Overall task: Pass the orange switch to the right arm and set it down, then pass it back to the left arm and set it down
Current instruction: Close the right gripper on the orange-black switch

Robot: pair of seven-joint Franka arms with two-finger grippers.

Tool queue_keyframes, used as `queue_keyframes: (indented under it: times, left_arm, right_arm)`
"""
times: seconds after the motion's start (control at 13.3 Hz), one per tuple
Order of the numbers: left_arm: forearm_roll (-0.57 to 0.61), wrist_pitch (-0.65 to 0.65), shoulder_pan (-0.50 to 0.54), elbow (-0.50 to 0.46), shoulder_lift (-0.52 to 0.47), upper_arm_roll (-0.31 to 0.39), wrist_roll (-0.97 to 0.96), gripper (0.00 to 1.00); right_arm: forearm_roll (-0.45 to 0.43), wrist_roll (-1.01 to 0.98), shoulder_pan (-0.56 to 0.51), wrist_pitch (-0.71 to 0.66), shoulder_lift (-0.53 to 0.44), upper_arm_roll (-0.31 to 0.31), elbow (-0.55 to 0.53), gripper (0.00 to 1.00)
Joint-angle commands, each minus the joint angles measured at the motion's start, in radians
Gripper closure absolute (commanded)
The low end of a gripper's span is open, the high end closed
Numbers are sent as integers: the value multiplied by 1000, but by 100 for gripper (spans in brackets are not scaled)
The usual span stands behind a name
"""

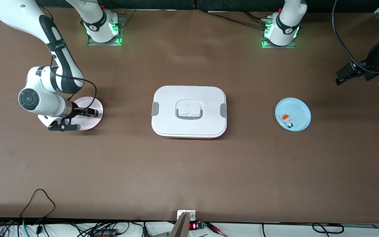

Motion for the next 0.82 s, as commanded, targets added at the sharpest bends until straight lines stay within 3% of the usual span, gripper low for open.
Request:
queue_keyframes:
  times: [0.0, 0.75]
  left_arm:
    - [28, -15, -3, 32, 14, -3, -7, 1]
    - [28, -14, -2, 32, 14, -3, -7, 1]
  right_arm:
    - [-6, -4, 7, 14, 14, 8, -5, 0]
    - [-9, -11, 7, 57, 54, 14, -14, 0]
